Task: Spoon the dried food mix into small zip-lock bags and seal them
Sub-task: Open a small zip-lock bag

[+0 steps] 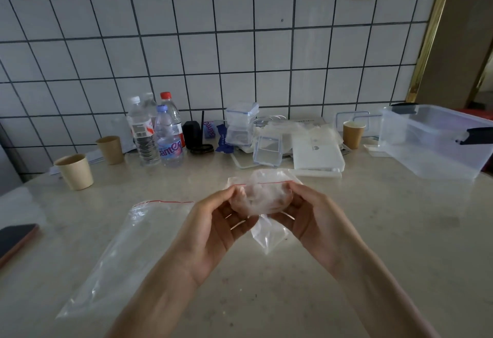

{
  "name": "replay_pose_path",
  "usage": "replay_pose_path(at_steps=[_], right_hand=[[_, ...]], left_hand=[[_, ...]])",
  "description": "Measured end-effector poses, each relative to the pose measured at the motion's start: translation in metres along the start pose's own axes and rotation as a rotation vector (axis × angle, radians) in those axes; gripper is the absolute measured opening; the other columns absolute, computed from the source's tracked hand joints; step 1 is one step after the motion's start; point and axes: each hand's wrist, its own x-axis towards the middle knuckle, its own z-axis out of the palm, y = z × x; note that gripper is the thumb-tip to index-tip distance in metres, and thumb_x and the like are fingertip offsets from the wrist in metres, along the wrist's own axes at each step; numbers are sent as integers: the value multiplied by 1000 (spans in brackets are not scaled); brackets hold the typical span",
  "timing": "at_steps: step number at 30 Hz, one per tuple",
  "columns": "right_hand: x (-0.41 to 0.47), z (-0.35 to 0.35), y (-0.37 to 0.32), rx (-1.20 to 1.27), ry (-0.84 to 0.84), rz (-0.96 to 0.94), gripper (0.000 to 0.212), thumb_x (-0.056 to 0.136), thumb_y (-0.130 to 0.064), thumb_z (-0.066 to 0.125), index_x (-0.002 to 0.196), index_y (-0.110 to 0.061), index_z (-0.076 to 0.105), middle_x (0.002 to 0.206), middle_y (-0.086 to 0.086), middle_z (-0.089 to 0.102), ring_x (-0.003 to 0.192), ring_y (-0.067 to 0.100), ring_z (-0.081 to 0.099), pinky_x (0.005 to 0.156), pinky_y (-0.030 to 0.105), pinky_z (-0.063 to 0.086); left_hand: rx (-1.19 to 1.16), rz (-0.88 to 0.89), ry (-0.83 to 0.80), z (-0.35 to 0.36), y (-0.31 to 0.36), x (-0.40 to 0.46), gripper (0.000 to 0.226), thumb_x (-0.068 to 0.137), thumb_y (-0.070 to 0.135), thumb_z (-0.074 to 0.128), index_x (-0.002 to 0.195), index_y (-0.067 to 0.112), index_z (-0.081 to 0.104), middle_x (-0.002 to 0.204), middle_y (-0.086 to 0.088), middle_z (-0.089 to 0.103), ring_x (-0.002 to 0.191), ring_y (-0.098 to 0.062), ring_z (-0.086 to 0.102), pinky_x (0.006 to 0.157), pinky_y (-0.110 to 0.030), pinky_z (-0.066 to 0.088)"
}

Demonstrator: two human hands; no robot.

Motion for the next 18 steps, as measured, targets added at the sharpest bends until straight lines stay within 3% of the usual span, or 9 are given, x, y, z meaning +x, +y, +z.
replay_pose_path(at_steps=[5, 10, 14, 16, 18], right_hand=[[-1, 2, 1, -44, -112, -33, 34, 92, -17, 48, 86, -8, 81, 110, 16, 76, 94, 22, 73, 79, 33, 59], [-2, -1, 1, 6, -155, -70, 34, 87, -19, 52, 97, -5, 81, 115, 20, 75, 102, 28, 71, 84, 37, 59], [-3, -4, -1, -109, -154, -103, 30, 87, -22, 69, 108, -2, 77, 121, 23, 71, 111, 33, 67, 100, 47, 53], [-5, -2, -1, -204, -186, -114, 35, 80, -20, 79, 107, 1, 74, 120, 24, 72, 108, 33, 69, 97, 43, 55], [-6, 1, 2, -293, -135, -141, 27, 75, -14, 83, 98, -2, 74, 109, 20, 76, 98, 28, 73, 87, 35, 59]], left_hand=[[-13, -23, 14, 0, -2, 0, 19, 81, 23, 66, 86, 9, 78, 87, -7, 68, 70, -17, 64, 69, -33, 57], [-72, -55, -23, -5, 1, -1, 21, 80, 23, 65, 84, 7, 79, 92, -11, 67, 81, -22, 60, 73, -35, 53], [212, 114, -68, -3, -2, -4, 31, 68, 25, 85, 96, 12, 82, 97, -7, 75, 84, -16, 68, 80, -31, 54], [321, 196, 9, -2, -4, -4, 31, 61, 18, 90, 89, 14, 80, 101, -11, 78, 89, -19, 72, 79, -29, 57], [456, 294, 147, 0, -7, -5, 21, 65, 10, 90, 79, 15, 75, 91, -14, 78, 83, -22, 73, 72, -28, 58]])
